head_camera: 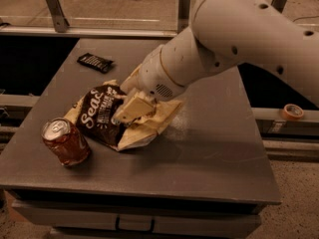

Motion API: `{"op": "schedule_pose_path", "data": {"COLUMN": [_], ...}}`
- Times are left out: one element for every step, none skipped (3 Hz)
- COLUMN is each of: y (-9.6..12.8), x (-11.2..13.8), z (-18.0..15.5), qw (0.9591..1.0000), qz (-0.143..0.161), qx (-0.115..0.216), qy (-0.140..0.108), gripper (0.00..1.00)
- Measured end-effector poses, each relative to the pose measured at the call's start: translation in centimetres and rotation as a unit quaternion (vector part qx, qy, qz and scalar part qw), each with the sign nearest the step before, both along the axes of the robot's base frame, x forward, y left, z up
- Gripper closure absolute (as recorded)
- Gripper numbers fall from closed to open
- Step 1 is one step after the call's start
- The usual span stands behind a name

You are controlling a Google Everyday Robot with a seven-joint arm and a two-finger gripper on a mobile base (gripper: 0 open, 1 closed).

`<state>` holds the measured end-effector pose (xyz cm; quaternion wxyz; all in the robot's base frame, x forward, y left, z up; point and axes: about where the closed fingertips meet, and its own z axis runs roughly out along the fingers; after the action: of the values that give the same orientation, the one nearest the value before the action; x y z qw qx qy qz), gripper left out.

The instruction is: Move brown chip bag near coke can

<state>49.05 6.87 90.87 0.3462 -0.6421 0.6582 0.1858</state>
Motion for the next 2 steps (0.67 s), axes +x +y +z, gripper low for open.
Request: {"op": "schedule_pose_path", "data": {"y": [-0.27,-1.17], "x": [-0.36,0.27], "z": [-0.18,0.21], "qw": [1.0000,0.9999], "qz": [0.003,-0.011], "qx": [-0.005,-0.007], "qy": [0.003,-0.007], "gripper": [0.00,0.00]}}
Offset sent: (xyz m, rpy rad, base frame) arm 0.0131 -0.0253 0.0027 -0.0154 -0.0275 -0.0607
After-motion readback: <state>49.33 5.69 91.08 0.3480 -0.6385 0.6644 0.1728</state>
